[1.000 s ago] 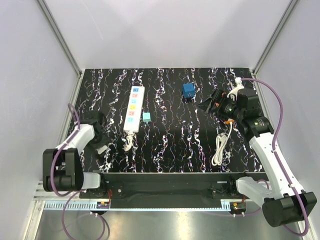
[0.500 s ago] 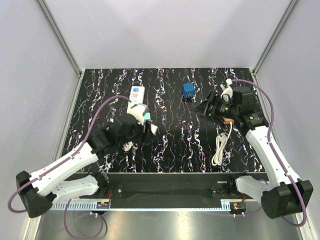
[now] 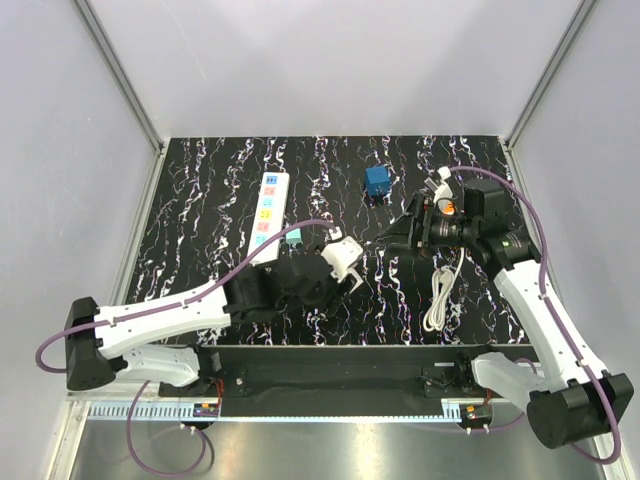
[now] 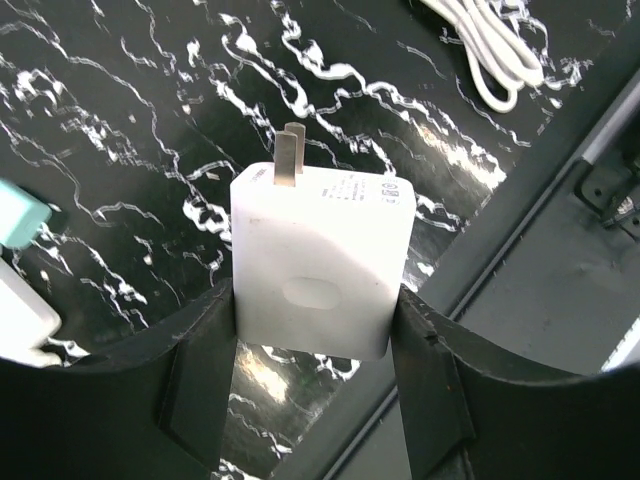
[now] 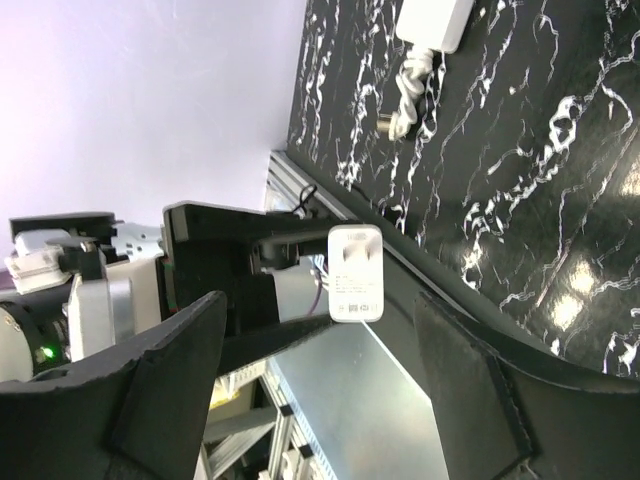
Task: Insert the plug
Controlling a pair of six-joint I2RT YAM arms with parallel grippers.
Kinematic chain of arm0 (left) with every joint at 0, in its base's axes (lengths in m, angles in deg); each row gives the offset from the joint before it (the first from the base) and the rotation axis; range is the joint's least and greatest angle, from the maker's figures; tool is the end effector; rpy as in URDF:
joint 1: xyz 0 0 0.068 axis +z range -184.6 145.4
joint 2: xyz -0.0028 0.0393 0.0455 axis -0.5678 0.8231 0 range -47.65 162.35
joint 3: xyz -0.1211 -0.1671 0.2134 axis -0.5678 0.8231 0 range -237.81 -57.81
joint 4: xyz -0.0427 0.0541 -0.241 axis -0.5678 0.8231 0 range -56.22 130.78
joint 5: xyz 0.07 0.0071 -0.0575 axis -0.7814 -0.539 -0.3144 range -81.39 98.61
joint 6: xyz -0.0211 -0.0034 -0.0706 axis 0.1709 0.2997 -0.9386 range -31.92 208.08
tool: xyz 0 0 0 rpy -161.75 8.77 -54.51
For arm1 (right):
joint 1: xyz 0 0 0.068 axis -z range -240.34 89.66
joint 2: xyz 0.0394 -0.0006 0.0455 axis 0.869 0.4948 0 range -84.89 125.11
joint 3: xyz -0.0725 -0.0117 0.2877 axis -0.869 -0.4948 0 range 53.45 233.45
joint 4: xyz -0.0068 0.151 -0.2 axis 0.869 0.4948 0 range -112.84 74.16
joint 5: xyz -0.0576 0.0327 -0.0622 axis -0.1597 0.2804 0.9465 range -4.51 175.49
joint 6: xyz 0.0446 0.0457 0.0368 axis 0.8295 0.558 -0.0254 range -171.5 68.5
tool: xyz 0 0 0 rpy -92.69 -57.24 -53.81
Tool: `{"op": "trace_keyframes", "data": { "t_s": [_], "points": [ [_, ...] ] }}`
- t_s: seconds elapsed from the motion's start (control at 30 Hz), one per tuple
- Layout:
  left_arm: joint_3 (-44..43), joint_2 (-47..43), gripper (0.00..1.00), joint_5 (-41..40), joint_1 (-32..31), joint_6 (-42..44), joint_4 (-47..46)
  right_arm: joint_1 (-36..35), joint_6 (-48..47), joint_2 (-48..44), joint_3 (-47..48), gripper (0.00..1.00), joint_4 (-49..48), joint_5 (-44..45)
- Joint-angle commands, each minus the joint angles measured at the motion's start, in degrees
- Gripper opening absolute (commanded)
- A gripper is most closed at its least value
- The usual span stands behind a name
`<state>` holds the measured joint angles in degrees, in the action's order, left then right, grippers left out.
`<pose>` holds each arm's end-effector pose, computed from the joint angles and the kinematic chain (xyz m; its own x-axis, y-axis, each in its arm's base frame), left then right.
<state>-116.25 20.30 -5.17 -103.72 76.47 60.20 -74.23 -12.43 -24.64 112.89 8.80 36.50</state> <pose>0.1064 -0.2378 0.3231 -0.3737 0.4310 -0.8213 0.7794 0.6259 -0.0262 0.1903 0.0950 0.3596 -0.8932 0.2052 -0.4000 -0.2740 0.4571 0.8462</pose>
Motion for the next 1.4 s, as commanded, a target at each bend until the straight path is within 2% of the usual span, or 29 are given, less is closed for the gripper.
{"op": "trace_keyframes", "data": {
  "t_s": [0.0, 0.07, 0.27, 0.53, 0.83, 0.97, 1.07, 1.1, 1.13, 1.3, 1.33, 1.37],
  "points": [
    [-4.5, 0.8, 0.00, -3.0, -0.2, 2.5, -5.1, -0.6, -4.6, -3.3, 0.2, 0.83, 5.0, -0.2],
    [-5.1, 1.6, 0.00, -2.9, -0.3, 2.4, -5.1, -1.0, -6.8, -3.3, 0.0, 0.84, 8.3, 1.2],
    [-6.2, 3.3, 0.00, -1.4, -0.5, 1.4, -5.8, -2.4, -6.5, -2.8, -2.8, 0.84, 8.4, 0.7],
    [-7.5, 5.3, 0.00, 0.8, -1.5, 1.0, -8.0, -2.9, -3.4, -2.8, -6.0, 0.80, 2.5, -3.6],
    [-8.0, 5.8, 0.00, 1.5, -2.5, 0.5, -8.5, -3.9, -2.9, -1.1, -8.2, 0.77, 1.7, -3.0],
    [-8.3, 5.8, 0.00, 1.9, -2.7, 0.5, -9.1, -4.3, -3.1, 0.0, -9.3, 0.70, 0.6, -3.4],
    [-8.4, 5.9, 0.00, 2.3, -2.8, 0.7, -9.3, -4.9, -3.1, 0.5, -9.7, 0.54, -0.6, -4.9],
    [-8.4, 5.9, 0.03, 2.3, -2.9, 0.6, -9.3, -4.9, -3.0, 0.6, -9.9, 0.42, -1.3, -5.6],
    [-8.4, 5.9, 0.07, 2.2, -2.8, 0.5, -9.4, -4.9, -2.9, 0.6, -10.0, 0.39, -1.7, -6.0],
    [-7.5, 5.3, 0.13, 1.1, -2.9, 1.0, -10.7, -5.1, 1.0, 0.2, -12.4, 0.36, -8.2, -11.0],
    [-7.5, 5.1, 0.12, 1.0, -2.8, 1.1, -10.8, -5.1, 1.9, 0.0, -12.8, 0.40, -9.0, -11.6],
    [-7.1, 5.1, 0.06, 0.8, -2.8, 1.2, -11.2, -5.1, 3.0, 0.1, -13.1, 0.43, -9.7, -12.0]
  ]
}}
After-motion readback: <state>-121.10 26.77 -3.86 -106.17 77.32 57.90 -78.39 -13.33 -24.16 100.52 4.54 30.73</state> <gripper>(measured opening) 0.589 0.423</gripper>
